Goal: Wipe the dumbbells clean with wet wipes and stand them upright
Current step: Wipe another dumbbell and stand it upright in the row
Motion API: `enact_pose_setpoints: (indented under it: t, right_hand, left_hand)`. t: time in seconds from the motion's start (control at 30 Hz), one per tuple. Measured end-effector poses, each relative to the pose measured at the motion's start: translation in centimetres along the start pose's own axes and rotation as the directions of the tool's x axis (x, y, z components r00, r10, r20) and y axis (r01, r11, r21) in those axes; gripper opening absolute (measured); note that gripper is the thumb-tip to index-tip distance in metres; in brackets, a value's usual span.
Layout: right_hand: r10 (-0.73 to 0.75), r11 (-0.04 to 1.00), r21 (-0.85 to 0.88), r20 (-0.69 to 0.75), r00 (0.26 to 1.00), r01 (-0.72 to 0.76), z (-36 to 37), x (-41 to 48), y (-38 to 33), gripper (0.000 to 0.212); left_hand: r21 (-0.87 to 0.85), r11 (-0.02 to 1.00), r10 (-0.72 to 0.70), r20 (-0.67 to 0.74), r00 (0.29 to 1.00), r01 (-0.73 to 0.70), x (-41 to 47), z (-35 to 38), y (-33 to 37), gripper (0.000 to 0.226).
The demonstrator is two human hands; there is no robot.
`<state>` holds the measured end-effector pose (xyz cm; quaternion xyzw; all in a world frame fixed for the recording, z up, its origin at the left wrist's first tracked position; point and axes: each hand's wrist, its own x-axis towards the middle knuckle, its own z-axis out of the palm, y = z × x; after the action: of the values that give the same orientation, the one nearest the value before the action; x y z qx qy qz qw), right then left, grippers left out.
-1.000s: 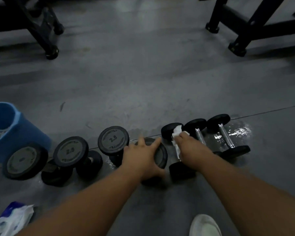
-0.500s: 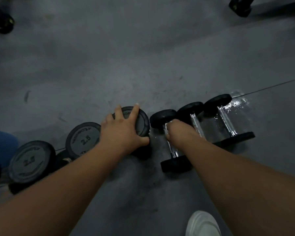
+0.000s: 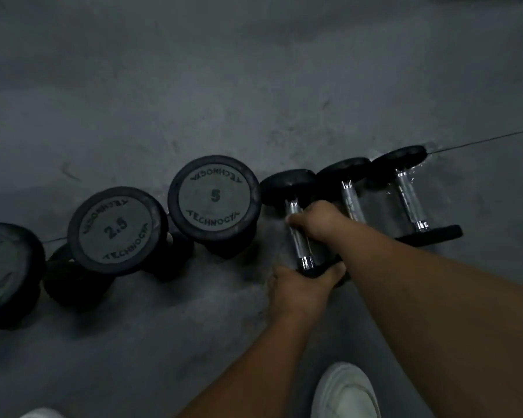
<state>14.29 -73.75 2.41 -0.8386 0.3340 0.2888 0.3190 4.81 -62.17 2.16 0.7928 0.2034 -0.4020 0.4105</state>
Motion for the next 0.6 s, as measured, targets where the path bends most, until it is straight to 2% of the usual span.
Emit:
enact_pose_setpoints:
  t: [0.07,0.23,0.33,0.4,0.47,0.53,0.6]
  right_hand:
    - [-0.002,0.999,0.054,-0.033,0.999,0.004,0.4,-0.2,0.0,0.038]
    - [0.031,0.996,0.088,-0.040,0.999,-0.028,2.4,-2.0,-0.2,0.027]
    - [0.136,0.940,0.323,-0.049,0.990,-0.113,5.8,-4.9,0.5,0.036]
    - [0.228,0.798,0.574,-0.004,0.974,-0.184,9.0,-8.1,0.7,0.036]
    - [0.307,0.552,0.784,0.127,0.943,-0.285,12.5,-11.8,0.7,0.021]
    - [0.332,0.302,0.878,0.267,0.905,-0.371,15.9,-15.5,0.8,0.011]
    - [0.328,0.138,0.899,0.353,0.876,-0.414,19.3,-18.8,1.1,0.016]
  left_hand:
    - [0.000,1.000,-0.009,-0.054,0.999,0.010,-0.5,-0.1,0.4,0.109]
    - [0.085,0.995,0.045,-0.024,0.999,-0.043,-1.3,-2.9,-1.7,0.106]
    - [0.260,0.954,0.158,-0.011,0.987,-0.150,-2.6,-6.9,-4.9,0.111]
    - [0.415,0.881,0.239,0.027,0.971,-0.228,-3.8,-10.4,-7.5,0.116]
    - [0.545,0.782,0.291,0.110,0.950,-0.302,-4.9,-14.3,-9.9,0.122]
    - [0.658,0.660,0.309,0.201,0.930,-0.362,-6.1,-17.8,-12.3,0.125]
    - [0.733,0.545,0.334,0.254,0.908,-0.406,-7.0,-20.3,-14.5,0.122]
